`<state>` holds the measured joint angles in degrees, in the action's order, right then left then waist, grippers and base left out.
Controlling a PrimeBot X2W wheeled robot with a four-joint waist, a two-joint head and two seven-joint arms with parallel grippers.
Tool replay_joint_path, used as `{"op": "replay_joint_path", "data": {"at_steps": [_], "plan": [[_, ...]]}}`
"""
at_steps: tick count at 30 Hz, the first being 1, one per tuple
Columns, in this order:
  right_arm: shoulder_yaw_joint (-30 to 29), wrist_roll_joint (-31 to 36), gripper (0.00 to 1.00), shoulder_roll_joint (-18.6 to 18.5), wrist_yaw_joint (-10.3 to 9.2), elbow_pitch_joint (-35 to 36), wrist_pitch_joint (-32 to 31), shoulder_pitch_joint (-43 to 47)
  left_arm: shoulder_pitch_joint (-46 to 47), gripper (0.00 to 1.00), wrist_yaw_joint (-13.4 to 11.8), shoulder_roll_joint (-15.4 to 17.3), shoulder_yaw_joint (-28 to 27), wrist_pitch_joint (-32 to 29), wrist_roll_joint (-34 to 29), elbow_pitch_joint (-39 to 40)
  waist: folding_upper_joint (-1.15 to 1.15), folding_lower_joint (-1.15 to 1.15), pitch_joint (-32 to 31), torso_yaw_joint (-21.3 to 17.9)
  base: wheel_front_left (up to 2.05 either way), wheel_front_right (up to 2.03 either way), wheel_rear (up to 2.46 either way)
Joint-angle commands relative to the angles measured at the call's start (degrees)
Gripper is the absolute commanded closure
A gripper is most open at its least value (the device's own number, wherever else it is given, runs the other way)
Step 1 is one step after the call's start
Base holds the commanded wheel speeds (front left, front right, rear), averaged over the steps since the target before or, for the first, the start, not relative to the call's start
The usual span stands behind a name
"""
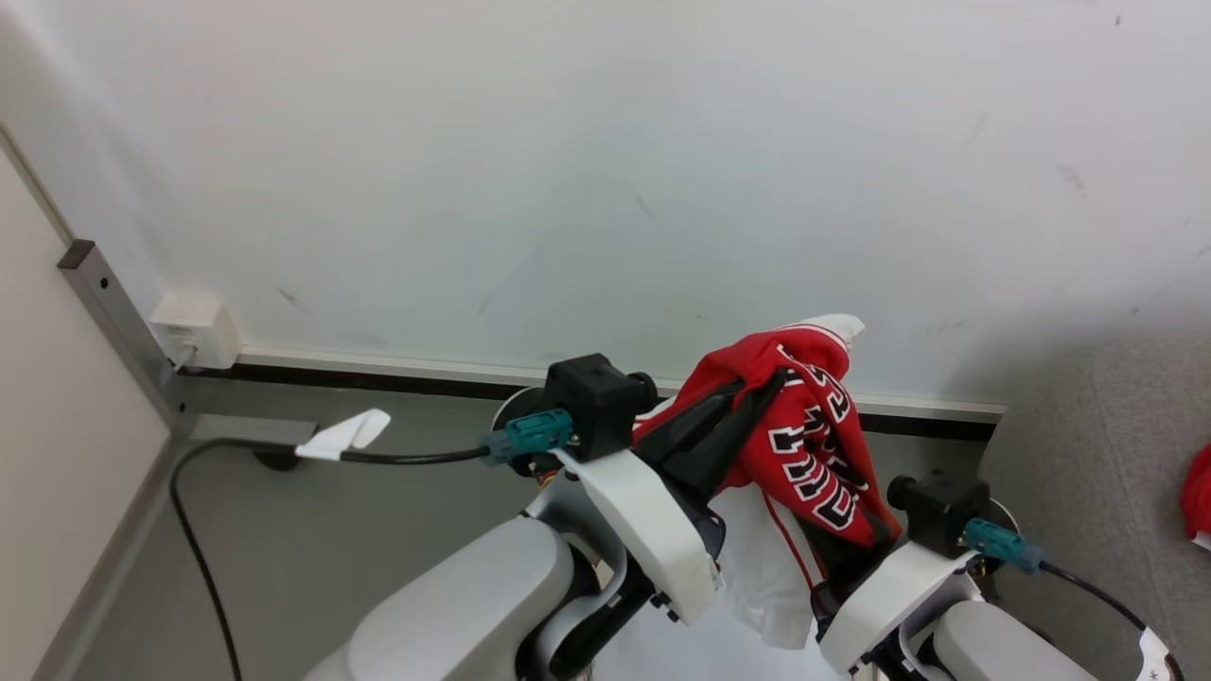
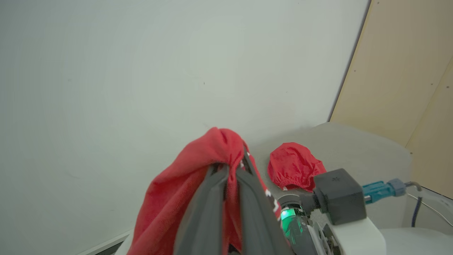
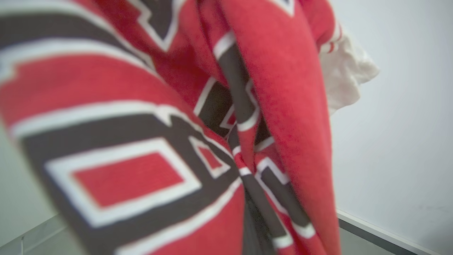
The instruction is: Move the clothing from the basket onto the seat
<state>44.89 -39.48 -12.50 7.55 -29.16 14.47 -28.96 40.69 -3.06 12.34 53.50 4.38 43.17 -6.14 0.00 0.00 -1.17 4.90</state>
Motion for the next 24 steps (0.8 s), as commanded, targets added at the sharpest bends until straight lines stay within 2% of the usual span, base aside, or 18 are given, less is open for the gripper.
{"op": "replay_joint_path", "data": {"at_steps": [1, 4, 8, 9, 10, 11, 12, 17, 24], "plan": [[-1.0, -0.7, 1.00, -0.1, -0.13, 0.2, 0.4, 0.3, -0.9, 1.00, -0.2, 0.6, -0.3, 0.3, 0.3, -0.3, 0.00, 0.00, -0.1, -0.3, 0.00, 0.00, 0.00], [-3.8, -0.9, 1.00, 0.2, -0.13, 1.2, 0.8, 1.6, -1.6, 1.00, -0.6, 1.2, -0.6, 0.7, 0.4, -1.2, 0.00, 0.00, -0.1, -1.1, 0.00, 0.00, 0.00], [-10.7, 0.8, 1.00, 0.5, -0.13, 5.3, 0.8, 4.2, -2.8, 1.00, -0.7, 1.7, -0.4, 1.4, 0.5, -1.7, 0.00, 0.00, 0.0, -2.5, 0.00, 0.00, 0.00], [-12.3, 1.4, 1.00, 0.6, -0.13, 6.5, 0.8, 5.0, -3.0, 0.85, -0.7, 1.7, -0.3, 1.6, 0.5, -1.6, 0.00, 0.00, 0.0, -2.9, 0.00, 0.00, 0.00], [-14.1, 2.2, 1.00, 0.6, -0.13, 7.6, 0.8, 5.6, -3.3, 0.57, -0.5, 1.7, -0.2, 1.9, 0.5, -1.4, 0.00, 0.00, 0.1, -3.4, 0.00, 0.00, 0.00], [-15.8, 3.0, 1.00, 0.6, -0.13, 8.6, 0.7, 6.2, -3.5, 0.03, -0.3, 1.6, -0.1, 2.4, 0.4, -1.1, 0.00, 0.00, 0.1, -3.9, 0.00, 0.00, 0.00], [-17.5, 3.8, 1.00, 0.6, -0.13, 9.8, 0.7, 6.8, -3.7, 0.00, -0.1, 1.5, 0.0, 2.8, 0.5, -0.8, 0.00, 0.00, 0.2, -4.5, 0.00, 0.00, 0.00], [-25.1, 6.6, 1.00, 0.7, -0.13, 13.7, 0.7, 9.7, -4.8, 0.00, 0.6, 1.8, 0.9, 3.9, -0.2, 0.1, 0.00, 0.00, 0.8, -7.7, 0.00, 0.00, 0.00], [-31.5, 8.4, 1.00, -0.8, -0.13, 16.7, 0.7, 11.6, -5.6, 0.00, 0.7, 2.4, 2.1, 4.8, -1.3, 0.6, 0.00, 0.00, 2.3, -13.6, 0.00, 0.00, 0.00]]}}
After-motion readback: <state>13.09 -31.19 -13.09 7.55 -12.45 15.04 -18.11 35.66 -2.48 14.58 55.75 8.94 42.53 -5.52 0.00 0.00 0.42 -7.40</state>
